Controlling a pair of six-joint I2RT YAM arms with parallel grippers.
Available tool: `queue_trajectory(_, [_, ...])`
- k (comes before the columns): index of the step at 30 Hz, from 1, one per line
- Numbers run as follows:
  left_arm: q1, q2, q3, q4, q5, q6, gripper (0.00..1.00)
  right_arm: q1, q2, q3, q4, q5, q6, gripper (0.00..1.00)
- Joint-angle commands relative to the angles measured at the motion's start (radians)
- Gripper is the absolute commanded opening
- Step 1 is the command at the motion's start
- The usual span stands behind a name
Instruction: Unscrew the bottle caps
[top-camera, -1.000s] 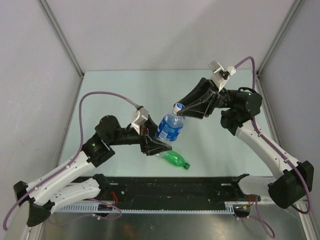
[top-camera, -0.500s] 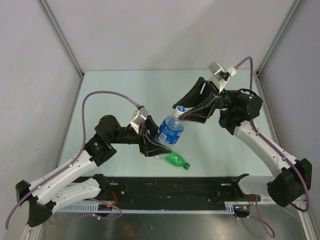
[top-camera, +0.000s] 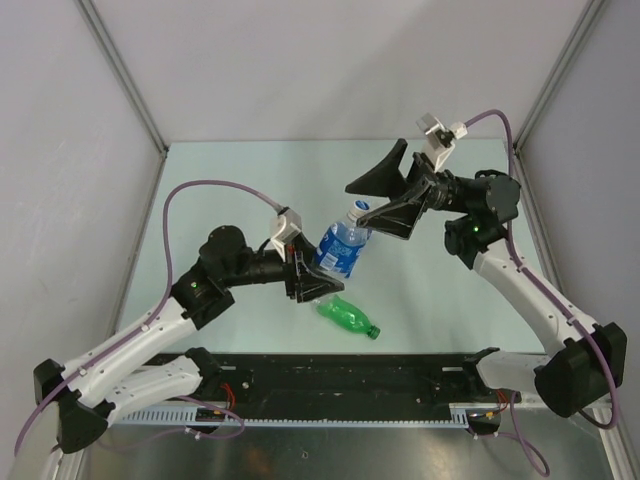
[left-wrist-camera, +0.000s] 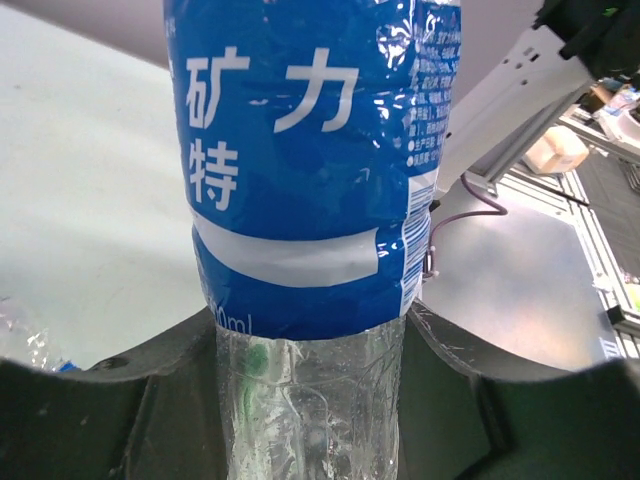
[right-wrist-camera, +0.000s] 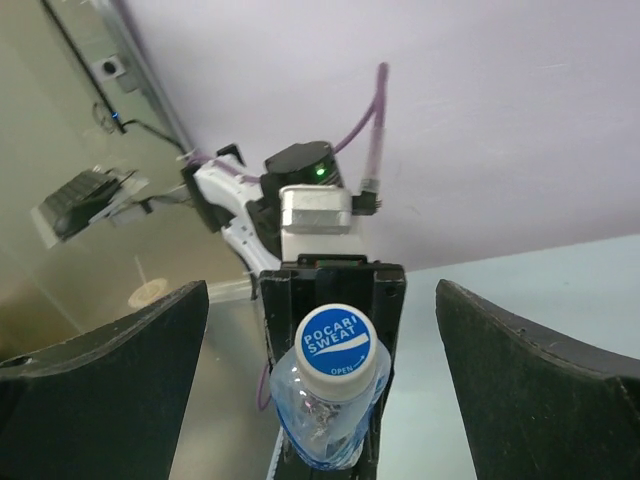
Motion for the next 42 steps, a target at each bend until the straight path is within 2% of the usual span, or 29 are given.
queue_trajectory(1, [0.009,-0.012,0.038,-0.041,-0.082,0.069,0.00,-0.033,-0.069,0.006,-0.161,0.122,-0.090,0.99])
queue_trajectory(7, [0.009,0.002,0.054,-0.138,-0.192,0.107,0.00,-0.056,-0.119,0.006,-0.320,0.275,-0.145,1.00])
queue_trajectory(14, [-0.003,0.033,0.104,-0.273,-0.436,0.142,0.00,-0.052,-0.118,0.007,-0.542,0.443,-0.192,0.99])
queue_trajectory(22, [-0.101,0.060,0.171,-0.401,-0.799,0.177,0.00,0.006,-0.045,0.080,-0.754,0.571,-0.220,0.99])
queue_trajectory(29, [-0.187,0.127,0.240,-0.493,-1.034,0.183,0.00,0.063,0.034,0.139,-0.831,0.627,-0.232,0.98])
queue_trajectory(33, [-0.218,0.163,0.276,-0.531,-1.114,0.188,0.00,0.085,0.076,0.168,-0.838,0.640,-0.220,0.92])
queue_trajectory(42, [-0.228,0.182,0.292,-0.552,-1.154,0.201,0.00,0.103,0.120,0.200,-0.855,0.659,-0.221,0.64])
